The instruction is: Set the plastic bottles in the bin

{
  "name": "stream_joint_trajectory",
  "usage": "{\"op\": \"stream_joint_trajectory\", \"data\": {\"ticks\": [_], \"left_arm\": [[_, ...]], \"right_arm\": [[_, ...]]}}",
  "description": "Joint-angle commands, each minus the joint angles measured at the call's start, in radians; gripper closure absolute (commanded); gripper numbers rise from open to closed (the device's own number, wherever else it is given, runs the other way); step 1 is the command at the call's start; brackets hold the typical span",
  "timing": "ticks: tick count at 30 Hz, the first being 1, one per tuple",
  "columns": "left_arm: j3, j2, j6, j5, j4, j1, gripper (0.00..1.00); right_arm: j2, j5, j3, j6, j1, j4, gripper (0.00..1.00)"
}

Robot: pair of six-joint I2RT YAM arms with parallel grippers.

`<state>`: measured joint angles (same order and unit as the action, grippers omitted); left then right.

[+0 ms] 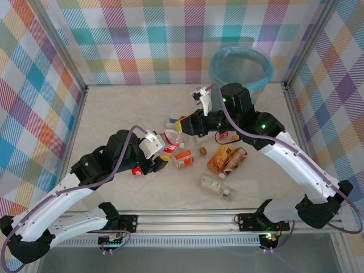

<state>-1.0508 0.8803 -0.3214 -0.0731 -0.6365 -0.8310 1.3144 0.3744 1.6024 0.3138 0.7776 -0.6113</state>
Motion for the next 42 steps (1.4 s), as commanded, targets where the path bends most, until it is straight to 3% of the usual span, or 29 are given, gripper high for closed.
{"op": "stream_joint_trajectory", "data": {"ticks": [1, 4, 8, 14, 22, 31, 42], "left_arm": [[-0.058, -0.004, 0.019, -0.009, 0.099, -0.01, 0.29], [-0.11, 0.011, 0.036, 0.043, 0.139, -0.011, 0.14], [-0.22, 0.065, 0.056, 0.091, 0.189, -0.01, 0.07], [-0.443, 0.25, 0.093, 0.089, 0.216, -0.011, 0.06], [-0.718, 0.563, 0.163, 0.131, 0.252, 0.002, 0.06], [-0.911, 0.801, 0.377, 0.014, 0.228, 0.143, 0.09], [-0.94, 0.895, 0.4, -0.042, 0.179, 0.196, 0.1]], "right_arm": [[-0.007, -0.166, 0.09, -0.06, 0.002, -0.062, 0.89], [0.017, -0.298, 0.207, -0.12, -0.003, -0.167, 0.9], [0.052, -0.472, 0.386, -0.22, -0.026, -0.26, 0.9], [0.125, -0.683, 0.593, -0.357, -0.103, -0.263, 0.91], [0.277, -0.892, 0.68, -0.495, -0.21, -0.091, 0.9], [0.569, -0.92, 0.879, -0.345, -0.315, -0.215, 0.89], [0.735, -0.761, 0.849, -0.152, -0.4, -0.262, 0.84]]}}
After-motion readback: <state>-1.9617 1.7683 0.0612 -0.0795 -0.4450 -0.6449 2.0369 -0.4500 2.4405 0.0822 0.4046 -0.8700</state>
